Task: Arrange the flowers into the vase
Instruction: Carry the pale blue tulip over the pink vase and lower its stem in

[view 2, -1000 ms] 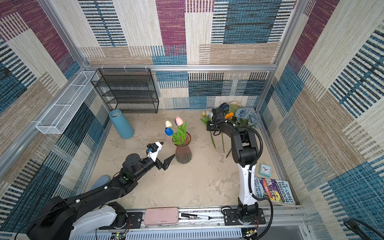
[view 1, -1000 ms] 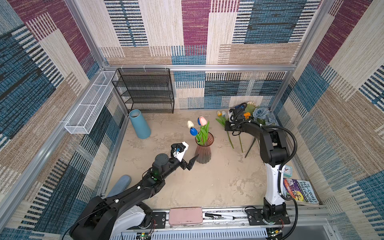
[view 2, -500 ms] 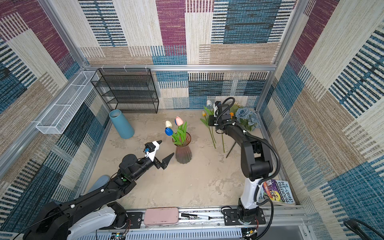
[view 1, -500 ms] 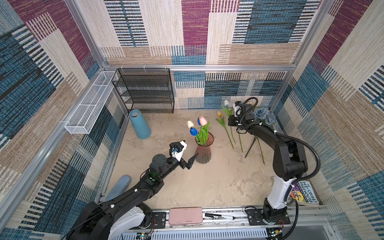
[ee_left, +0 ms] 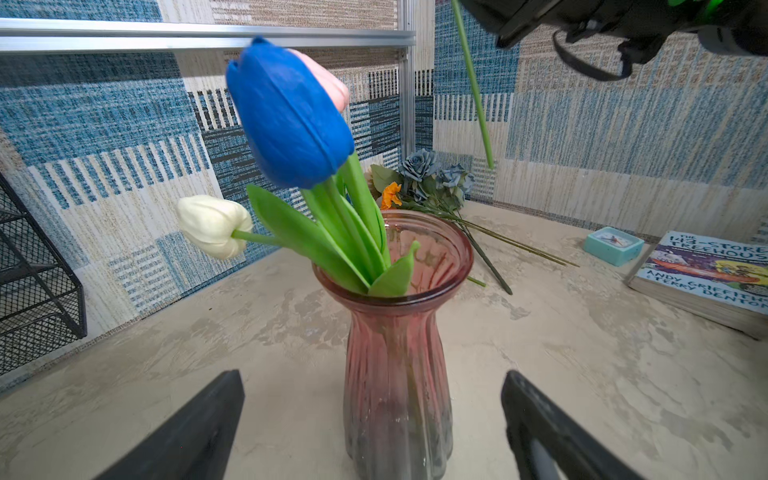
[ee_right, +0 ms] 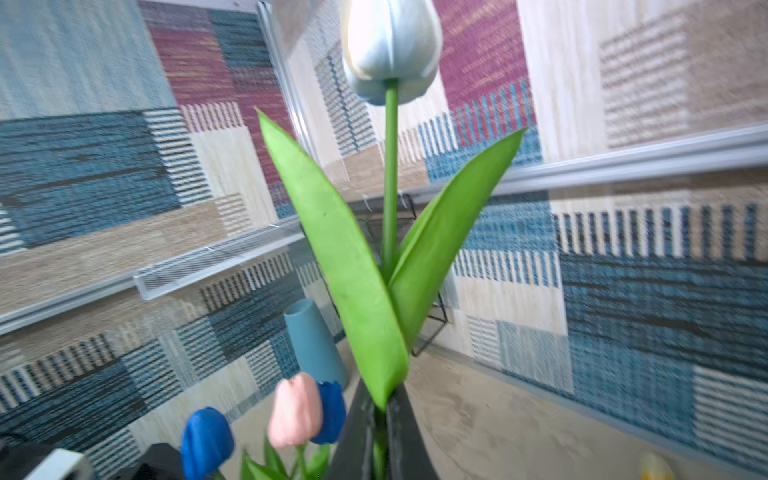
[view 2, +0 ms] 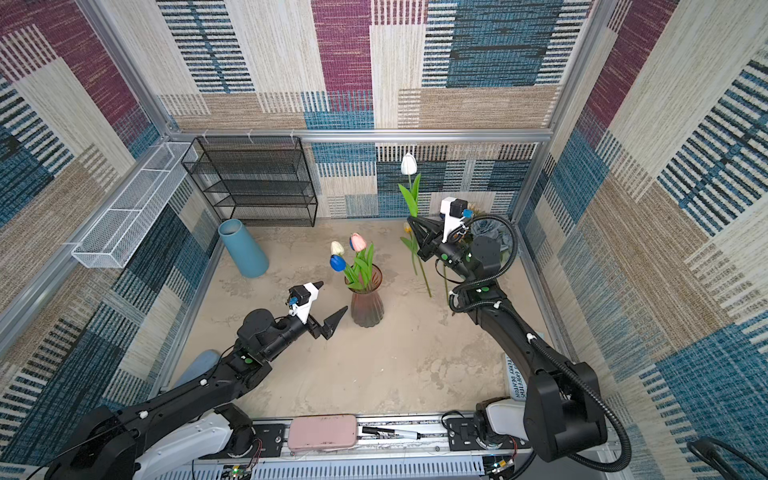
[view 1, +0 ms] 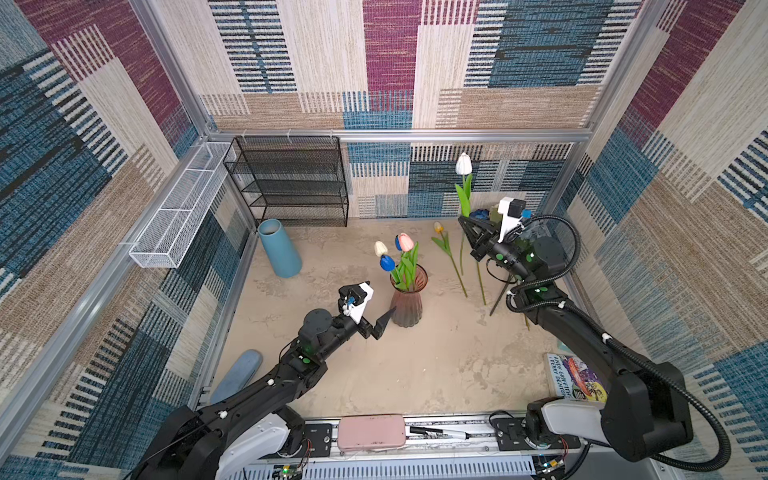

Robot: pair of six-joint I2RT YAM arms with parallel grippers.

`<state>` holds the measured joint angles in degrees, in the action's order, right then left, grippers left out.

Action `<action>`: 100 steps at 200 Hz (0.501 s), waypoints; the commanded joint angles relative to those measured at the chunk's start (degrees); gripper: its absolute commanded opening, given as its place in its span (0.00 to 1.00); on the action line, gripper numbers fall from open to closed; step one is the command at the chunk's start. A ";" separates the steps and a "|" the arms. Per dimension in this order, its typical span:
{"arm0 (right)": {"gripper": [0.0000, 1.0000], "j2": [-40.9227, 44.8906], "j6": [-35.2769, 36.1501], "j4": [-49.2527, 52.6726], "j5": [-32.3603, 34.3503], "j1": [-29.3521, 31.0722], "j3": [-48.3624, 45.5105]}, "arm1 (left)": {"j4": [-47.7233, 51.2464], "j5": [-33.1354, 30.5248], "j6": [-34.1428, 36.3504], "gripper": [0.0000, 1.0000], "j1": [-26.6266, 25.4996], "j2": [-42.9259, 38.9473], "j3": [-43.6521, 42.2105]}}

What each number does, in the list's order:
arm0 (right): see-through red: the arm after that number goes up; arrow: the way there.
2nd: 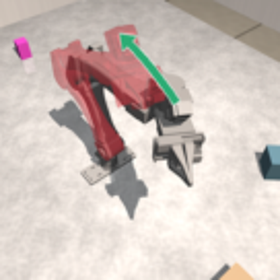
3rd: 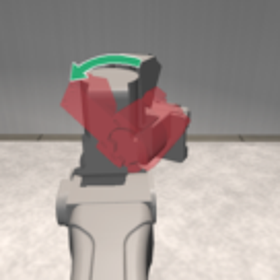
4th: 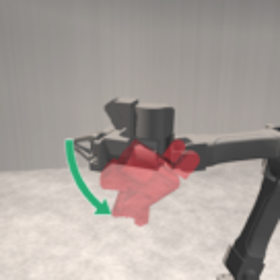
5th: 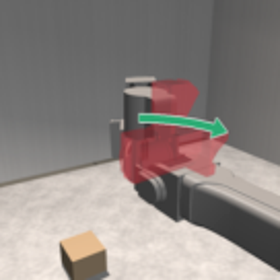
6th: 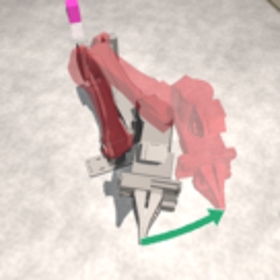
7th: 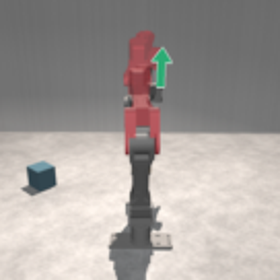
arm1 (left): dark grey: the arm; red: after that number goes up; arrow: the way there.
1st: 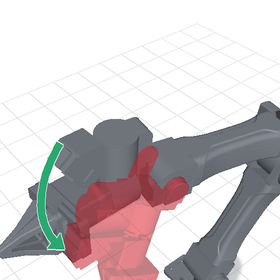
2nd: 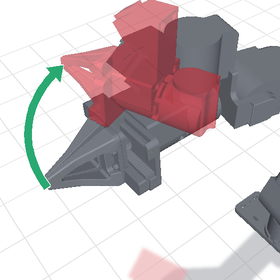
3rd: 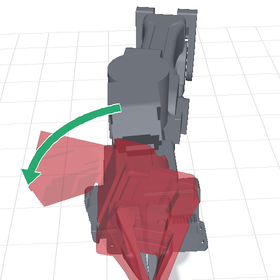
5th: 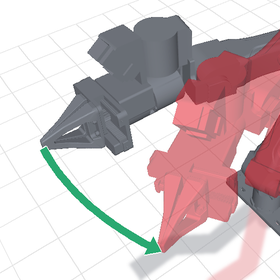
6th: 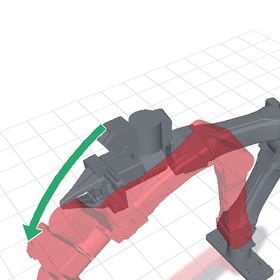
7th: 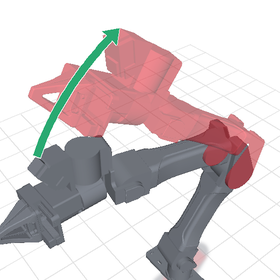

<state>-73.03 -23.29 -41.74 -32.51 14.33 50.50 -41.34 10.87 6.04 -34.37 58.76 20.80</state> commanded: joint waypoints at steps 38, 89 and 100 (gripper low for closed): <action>0.00 0.74 -8.52 -31.38 -0.42 8.70 -4.37 | -2.73 0.94 -0.59 0.98 0.05 1.26 0.30; 0.00 -5.80 -5.72 -39.52 1.46 11.61 -4.44 | -2.26 0.91 -0.68 0.98 0.03 0.31 0.06; 0.00 -7.86 -5.45 -41.42 1.37 11.95 -4.50 | -2.10 0.73 -0.68 0.98 0.05 0.05 -0.01</action>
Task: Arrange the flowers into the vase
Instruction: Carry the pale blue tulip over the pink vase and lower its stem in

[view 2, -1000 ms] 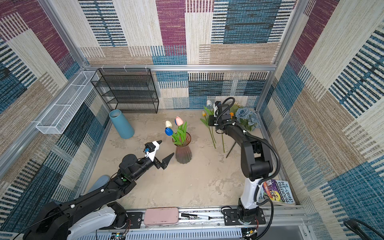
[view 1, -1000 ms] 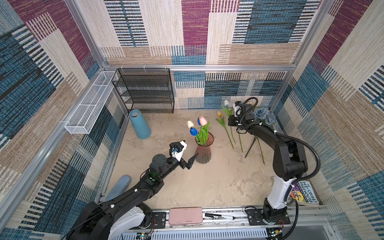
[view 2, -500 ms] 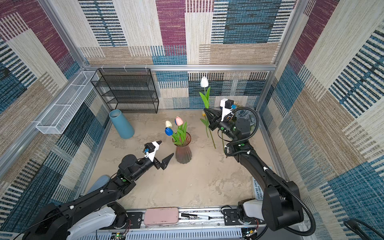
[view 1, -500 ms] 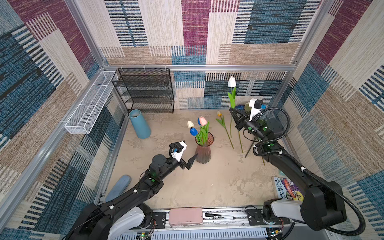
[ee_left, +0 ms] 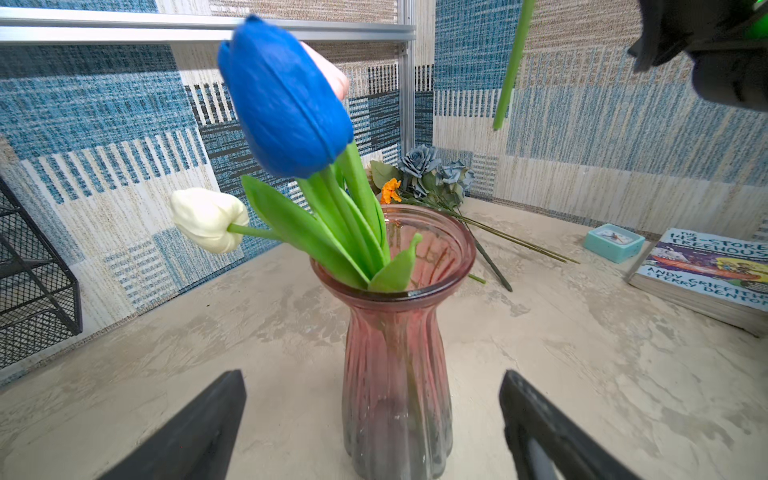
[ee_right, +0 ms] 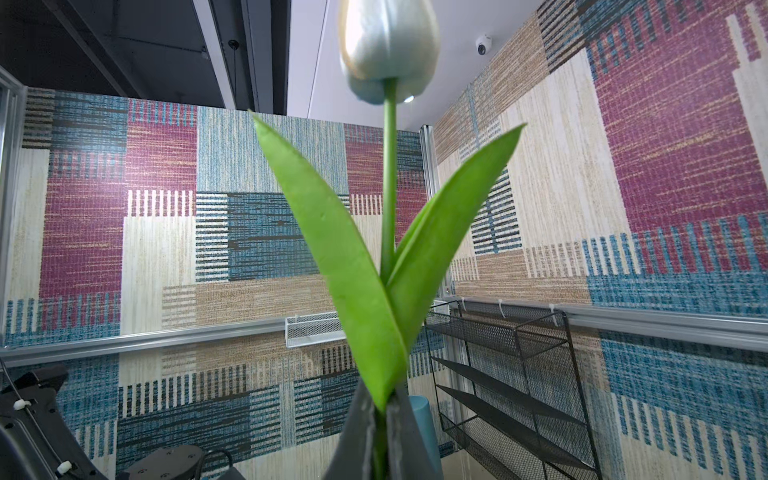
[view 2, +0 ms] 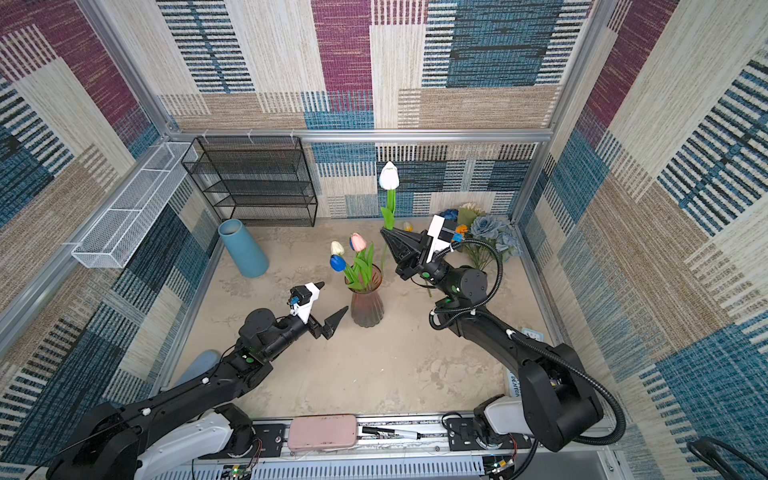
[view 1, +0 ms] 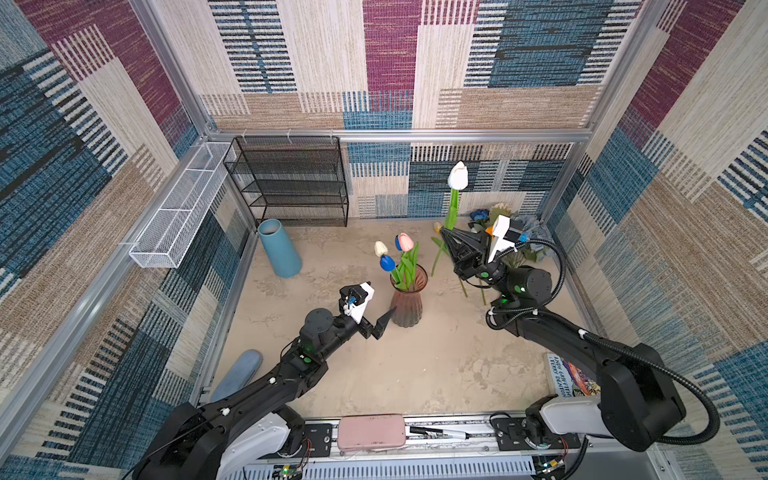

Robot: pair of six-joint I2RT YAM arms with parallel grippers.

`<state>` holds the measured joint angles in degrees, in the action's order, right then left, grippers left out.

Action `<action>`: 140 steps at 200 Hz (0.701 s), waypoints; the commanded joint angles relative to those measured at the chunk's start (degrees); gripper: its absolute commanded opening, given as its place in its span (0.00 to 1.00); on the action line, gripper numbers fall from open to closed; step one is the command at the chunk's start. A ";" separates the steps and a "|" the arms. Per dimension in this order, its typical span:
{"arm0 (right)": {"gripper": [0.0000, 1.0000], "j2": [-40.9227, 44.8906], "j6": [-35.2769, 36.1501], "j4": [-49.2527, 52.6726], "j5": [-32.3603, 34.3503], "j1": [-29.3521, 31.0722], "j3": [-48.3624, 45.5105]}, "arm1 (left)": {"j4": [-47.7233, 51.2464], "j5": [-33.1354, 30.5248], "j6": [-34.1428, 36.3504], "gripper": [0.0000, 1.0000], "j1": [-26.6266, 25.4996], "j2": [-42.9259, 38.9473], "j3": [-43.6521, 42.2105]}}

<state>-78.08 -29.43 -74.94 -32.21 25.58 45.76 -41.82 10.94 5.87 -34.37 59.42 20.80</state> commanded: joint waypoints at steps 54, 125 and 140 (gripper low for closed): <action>0.00 -9.67 1.72 -13.78 0.00 1.92 0.52 | -0.56 0.40 0.08 0.98 0.03 -1.32 -0.30; 0.00 -12.50 10.10 -9.96 -7.27 2.63 -1.63 | -0.29 0.32 1.06 0.98 0.07 -0.24 0.48; 0.00 -12.52 11.18 -8.17 -8.21 2.72 -2.00 | -0.78 0.33 1.16 0.98 0.04 0.47 0.69</action>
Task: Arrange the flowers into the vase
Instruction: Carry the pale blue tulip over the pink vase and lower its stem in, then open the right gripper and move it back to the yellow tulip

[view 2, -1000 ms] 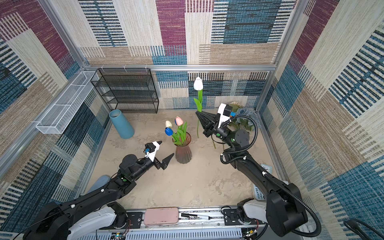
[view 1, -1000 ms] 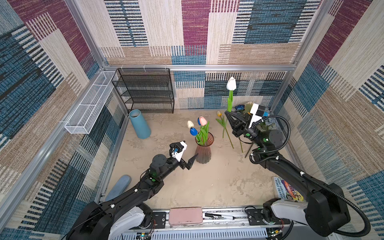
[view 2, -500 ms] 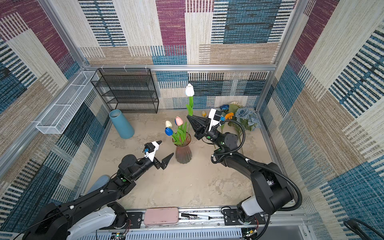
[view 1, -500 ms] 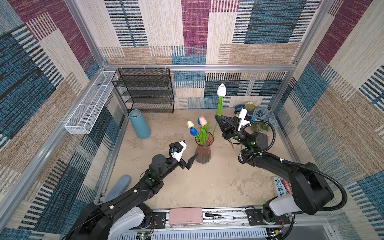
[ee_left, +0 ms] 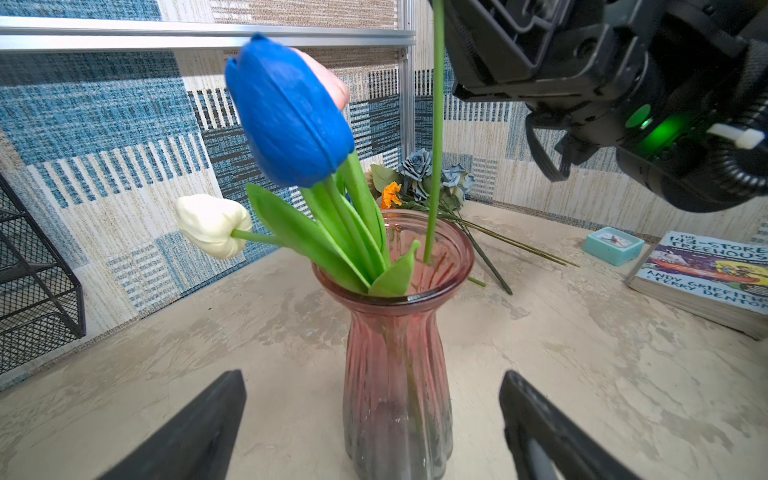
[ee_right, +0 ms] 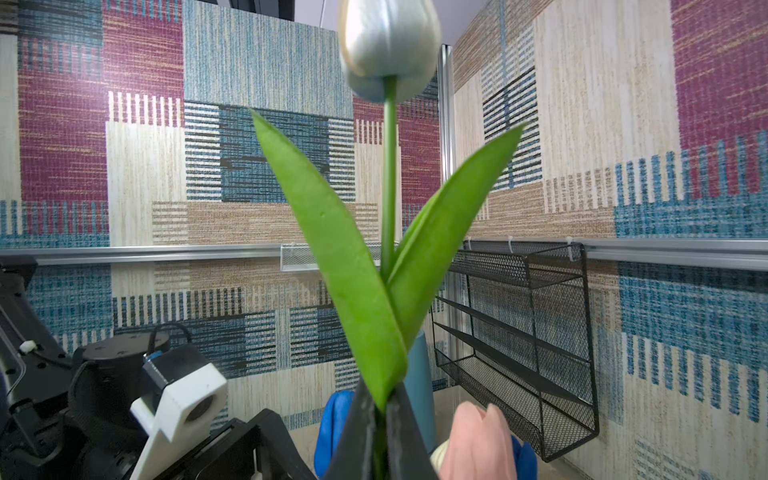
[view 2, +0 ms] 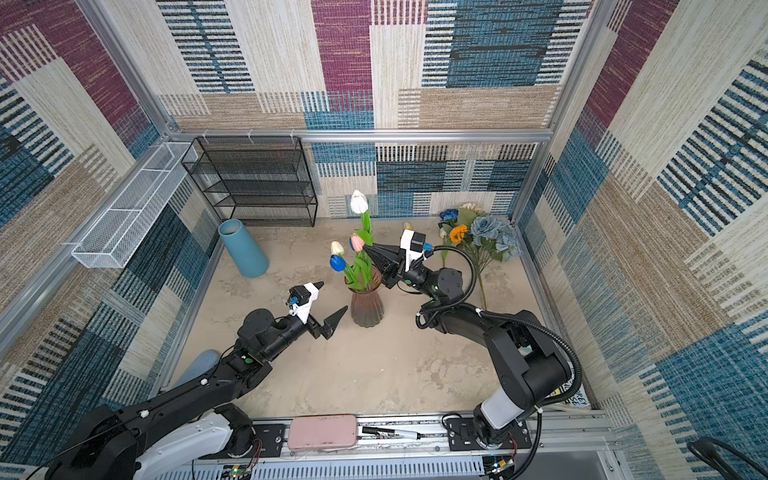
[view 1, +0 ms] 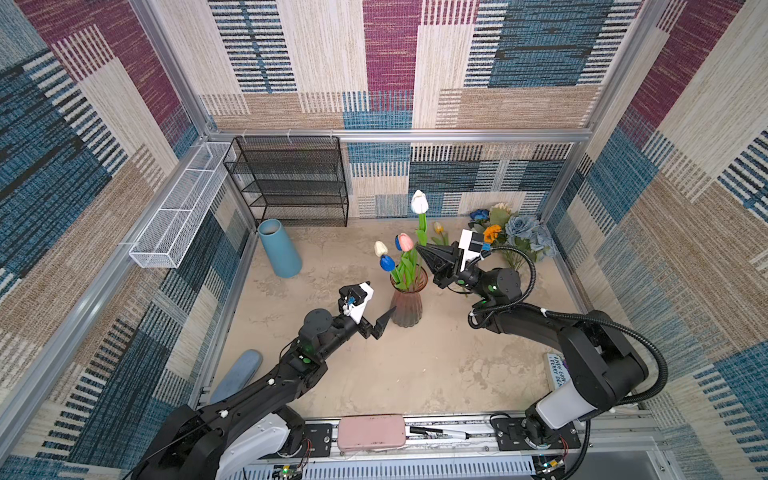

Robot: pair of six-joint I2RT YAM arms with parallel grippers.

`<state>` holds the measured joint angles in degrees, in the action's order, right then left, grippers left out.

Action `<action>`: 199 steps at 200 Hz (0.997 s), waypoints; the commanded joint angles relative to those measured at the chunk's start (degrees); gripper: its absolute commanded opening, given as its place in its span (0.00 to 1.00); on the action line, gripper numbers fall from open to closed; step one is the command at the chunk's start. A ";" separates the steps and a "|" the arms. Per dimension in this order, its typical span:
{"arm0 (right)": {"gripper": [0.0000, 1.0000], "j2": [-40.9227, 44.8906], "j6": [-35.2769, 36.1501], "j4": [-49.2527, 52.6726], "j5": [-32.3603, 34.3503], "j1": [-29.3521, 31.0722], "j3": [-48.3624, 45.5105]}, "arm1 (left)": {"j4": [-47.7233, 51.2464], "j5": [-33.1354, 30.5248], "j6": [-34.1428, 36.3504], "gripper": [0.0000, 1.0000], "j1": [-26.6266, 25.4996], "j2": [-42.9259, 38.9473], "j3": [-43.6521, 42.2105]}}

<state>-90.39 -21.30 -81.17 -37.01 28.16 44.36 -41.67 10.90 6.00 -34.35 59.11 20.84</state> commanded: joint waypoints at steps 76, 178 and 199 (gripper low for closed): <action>0.04 1.04 9.92 6.83 -0.75 0.22 -3.81 | -2.35 1.06 0.68 0.98 0.00 2.83 1.07; 0.50 3.42 16.24 17.41 2.99 0.26 -4.61 | -3.42 1.43 0.05 0.98 0.07 4.11 1.25; 0.62 4.58 17.21 19.09 4.45 0.31 -4.94 | -3.15 1.22 0.15 0.98 0.01 3.91 1.13</action>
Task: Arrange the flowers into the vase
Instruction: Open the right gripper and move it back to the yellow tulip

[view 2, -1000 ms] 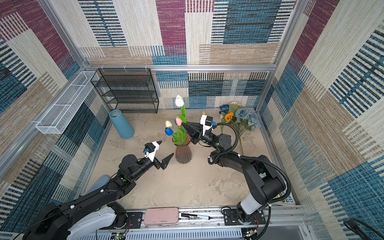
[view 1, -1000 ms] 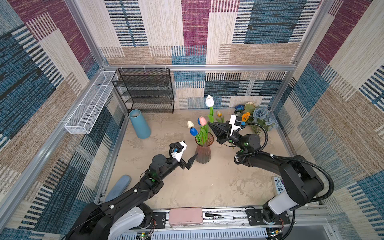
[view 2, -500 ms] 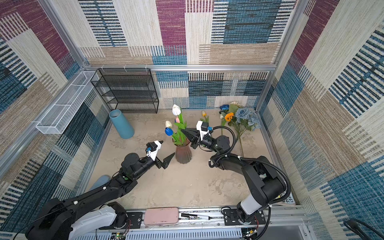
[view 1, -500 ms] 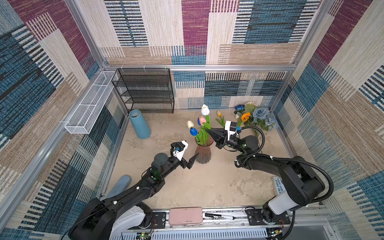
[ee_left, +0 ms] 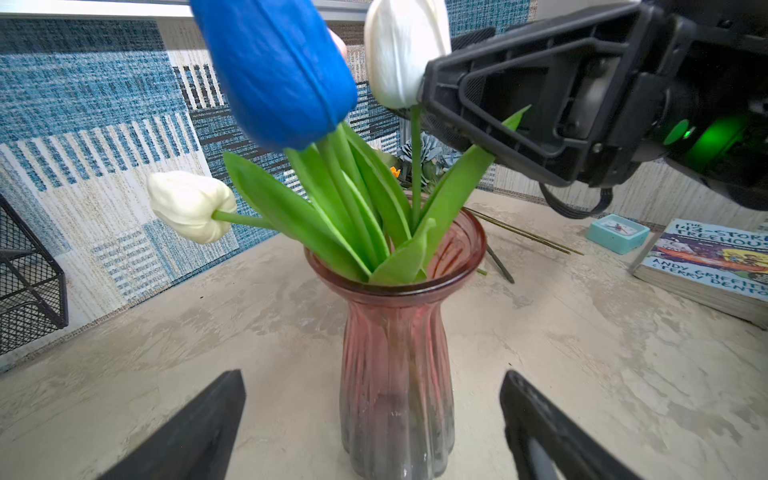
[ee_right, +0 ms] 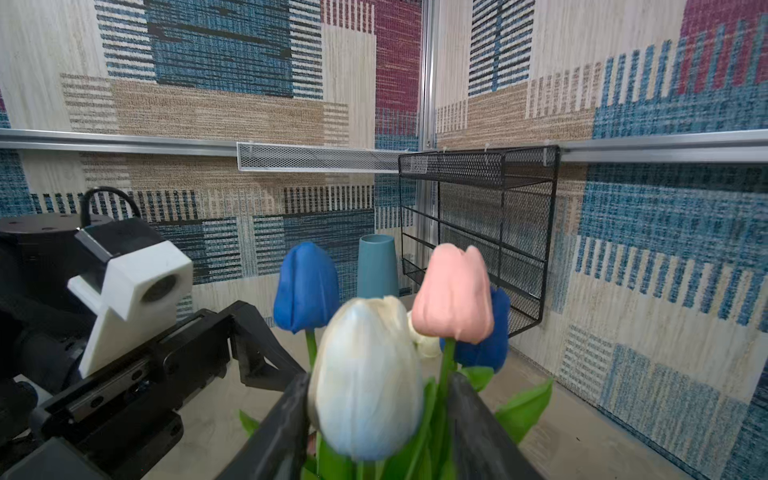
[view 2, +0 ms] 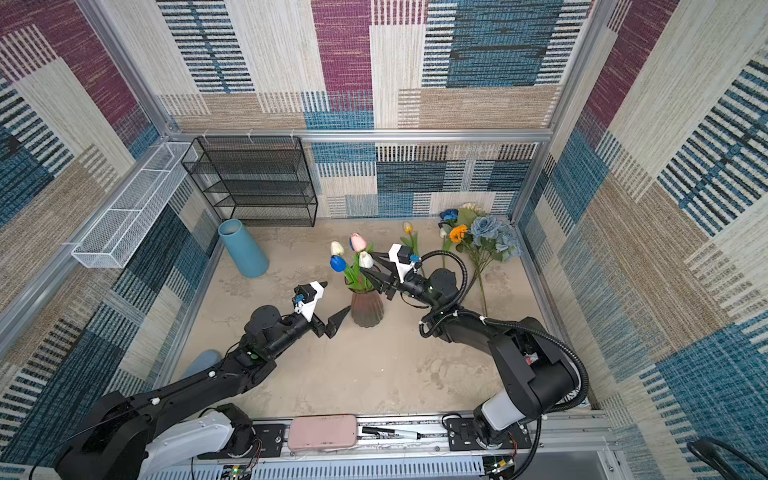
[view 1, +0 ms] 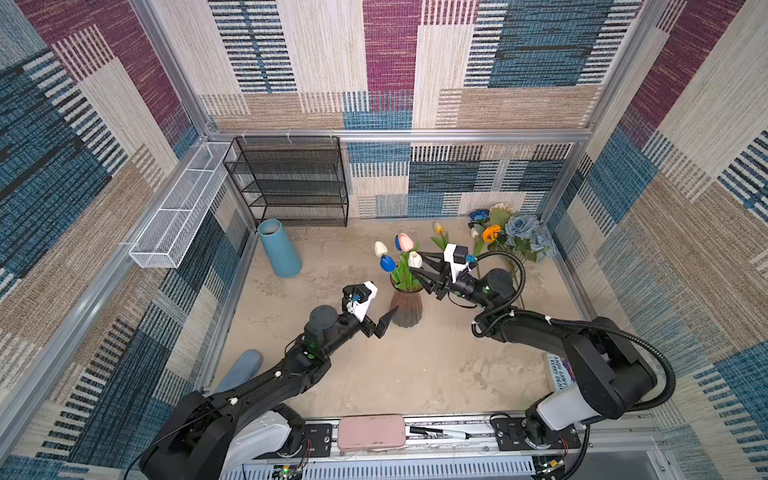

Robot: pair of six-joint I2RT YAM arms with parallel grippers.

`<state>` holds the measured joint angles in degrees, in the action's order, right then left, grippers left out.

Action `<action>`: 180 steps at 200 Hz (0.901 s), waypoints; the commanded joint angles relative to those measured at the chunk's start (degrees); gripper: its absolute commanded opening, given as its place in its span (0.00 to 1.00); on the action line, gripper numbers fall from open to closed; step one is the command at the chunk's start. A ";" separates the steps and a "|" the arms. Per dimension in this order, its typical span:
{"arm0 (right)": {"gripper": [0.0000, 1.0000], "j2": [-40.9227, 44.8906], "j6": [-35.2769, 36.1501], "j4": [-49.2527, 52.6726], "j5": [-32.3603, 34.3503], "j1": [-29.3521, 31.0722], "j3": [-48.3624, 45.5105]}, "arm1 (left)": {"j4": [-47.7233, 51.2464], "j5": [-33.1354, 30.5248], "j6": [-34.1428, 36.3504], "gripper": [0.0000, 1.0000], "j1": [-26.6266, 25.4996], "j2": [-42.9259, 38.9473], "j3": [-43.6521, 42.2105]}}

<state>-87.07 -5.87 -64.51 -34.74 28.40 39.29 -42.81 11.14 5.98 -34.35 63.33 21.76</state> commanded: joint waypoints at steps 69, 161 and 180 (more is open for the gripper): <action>0.89 9.48 4.58 6.44 3.33 0.05 -0.40 | -0.40 1.16 0.77 0.99 0.00 -2.32 0.99; 0.59 5.60 -1.89 41.70 24.37 -8.69 19.96 | 13.38 -0.01 3.73 0.99 -0.01 -14.40 0.74; 0.48 -3.65 -6.66 53.12 21.86 -13.36 28.08 | 15.35 -0.58 3.99 0.98 -0.02 -16.64 -0.80</action>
<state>-82.83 -5.15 -32.91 -13.67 19.35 60.12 -32.18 11.92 6.90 -34.30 48.97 22.37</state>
